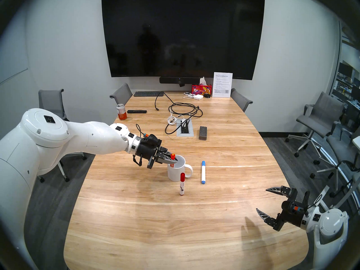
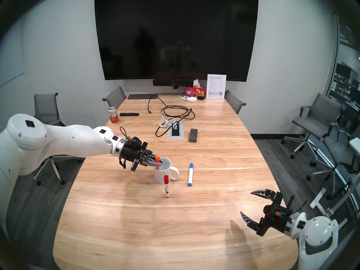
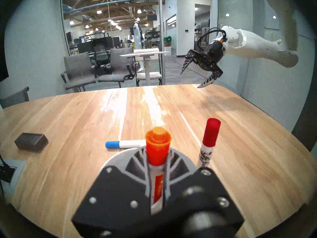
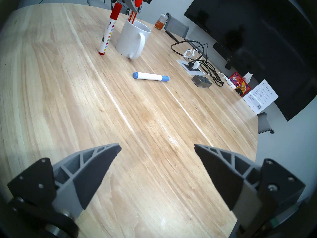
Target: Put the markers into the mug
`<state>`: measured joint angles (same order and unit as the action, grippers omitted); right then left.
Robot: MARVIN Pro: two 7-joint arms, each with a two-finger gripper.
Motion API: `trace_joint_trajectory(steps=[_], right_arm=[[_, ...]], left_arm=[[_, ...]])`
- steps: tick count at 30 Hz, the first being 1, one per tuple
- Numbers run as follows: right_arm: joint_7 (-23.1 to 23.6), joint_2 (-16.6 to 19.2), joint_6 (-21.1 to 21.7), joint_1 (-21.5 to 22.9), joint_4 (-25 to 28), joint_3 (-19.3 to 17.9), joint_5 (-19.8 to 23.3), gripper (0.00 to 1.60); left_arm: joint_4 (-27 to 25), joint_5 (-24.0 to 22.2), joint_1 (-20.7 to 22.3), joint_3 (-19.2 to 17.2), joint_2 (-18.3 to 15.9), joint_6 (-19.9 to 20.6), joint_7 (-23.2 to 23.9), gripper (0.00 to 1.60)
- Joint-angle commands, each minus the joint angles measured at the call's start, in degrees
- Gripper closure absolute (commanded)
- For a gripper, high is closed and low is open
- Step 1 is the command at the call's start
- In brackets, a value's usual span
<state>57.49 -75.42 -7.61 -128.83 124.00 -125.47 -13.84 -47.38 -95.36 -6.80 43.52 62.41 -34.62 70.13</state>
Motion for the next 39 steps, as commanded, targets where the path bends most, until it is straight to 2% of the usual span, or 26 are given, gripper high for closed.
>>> trace_joint_trajectory(steps=[1, 2, 3, 12, 28, 39], right_arm=[[0.17, 0.14, 0.12, 0.16, 0.8, 0.01, 0.24, 0.0], [0.17, 0.13, 0.12, 0.16, 0.8, 0.01, 0.24, 0.0], [0.17, 0.13, 0.11, 0.16, 0.8, 0.01, 0.24, 0.0], [0.16, 0.13, 0.1, 0.17, 0.79, 0.01, 0.23, 0.0], [0.13, 0.12, 0.04, 0.18, 0.75, 0.02, 0.21, 0.0], [0.14, 0.12, 0.06, 0.17, 0.76, 0.02, 0.22, 0.0]], left_arm=[[-0.3, -0.54, 0.35, -0.26, -1.57, -0.19, 0.55, 0.37], [-0.88, -0.35, 0.66, 0.05, -1.84, 0.18, -0.27, 0.24], [-1.05, -0.37, 0.69, 0.06, -2.02, 0.1, -0.33, 0.0], [-2.2, -0.06, 1.36, 0.05, -3.47, -0.38, -1.32, 0.0], [-17.95, 5.64, 9.86, 2.79, -12.28, -0.86, -6.95, 0.0], [-25.95, 9.74, 13.76, 4.89, -14.72, -0.63, -12.36, 0.0]])
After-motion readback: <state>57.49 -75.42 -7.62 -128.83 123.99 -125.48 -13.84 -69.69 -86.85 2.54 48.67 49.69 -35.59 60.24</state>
